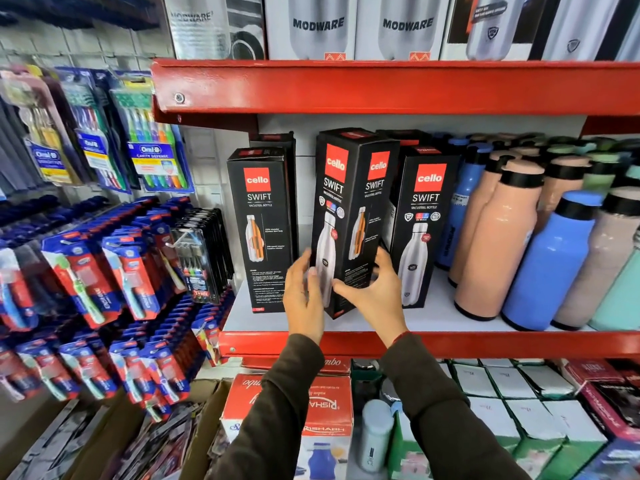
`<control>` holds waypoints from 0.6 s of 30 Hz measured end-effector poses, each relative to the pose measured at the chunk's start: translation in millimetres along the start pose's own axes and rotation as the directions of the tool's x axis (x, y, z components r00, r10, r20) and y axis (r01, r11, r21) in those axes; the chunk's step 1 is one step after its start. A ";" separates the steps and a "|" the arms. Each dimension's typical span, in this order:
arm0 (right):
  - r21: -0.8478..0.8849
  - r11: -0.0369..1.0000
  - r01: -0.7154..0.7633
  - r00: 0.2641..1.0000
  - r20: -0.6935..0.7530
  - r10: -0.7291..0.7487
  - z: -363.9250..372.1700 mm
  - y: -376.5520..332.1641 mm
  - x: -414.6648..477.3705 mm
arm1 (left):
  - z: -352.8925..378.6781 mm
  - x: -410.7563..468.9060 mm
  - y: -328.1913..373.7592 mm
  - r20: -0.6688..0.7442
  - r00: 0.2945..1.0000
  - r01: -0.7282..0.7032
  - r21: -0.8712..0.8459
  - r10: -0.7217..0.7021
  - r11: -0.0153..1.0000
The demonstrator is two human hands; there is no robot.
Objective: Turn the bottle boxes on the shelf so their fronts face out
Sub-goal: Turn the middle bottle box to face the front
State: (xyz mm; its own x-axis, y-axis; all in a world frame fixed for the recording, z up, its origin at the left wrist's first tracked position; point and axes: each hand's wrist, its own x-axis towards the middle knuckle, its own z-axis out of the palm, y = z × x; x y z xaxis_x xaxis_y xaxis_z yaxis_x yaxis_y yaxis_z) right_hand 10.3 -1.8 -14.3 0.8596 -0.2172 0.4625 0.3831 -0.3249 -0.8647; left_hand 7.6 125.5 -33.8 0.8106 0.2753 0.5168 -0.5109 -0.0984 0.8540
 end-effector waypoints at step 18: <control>-0.016 0.997 0.074 0.986 0.153 -0.070 -1.1 10.9 -5.7 | -3.0 4.7 -26.7 0.081 0.991 0.105 0.045 -0.108 0.993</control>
State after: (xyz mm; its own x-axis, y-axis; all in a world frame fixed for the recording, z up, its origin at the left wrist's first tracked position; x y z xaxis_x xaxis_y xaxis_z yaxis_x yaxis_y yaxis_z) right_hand 9.2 -5.1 -26.1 0.8722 -0.0500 0.4867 0.4400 -0.3546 -0.8250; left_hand 24.2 132.2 -54.4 0.8817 0.2061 0.4245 -0.4098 -0.1117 0.9053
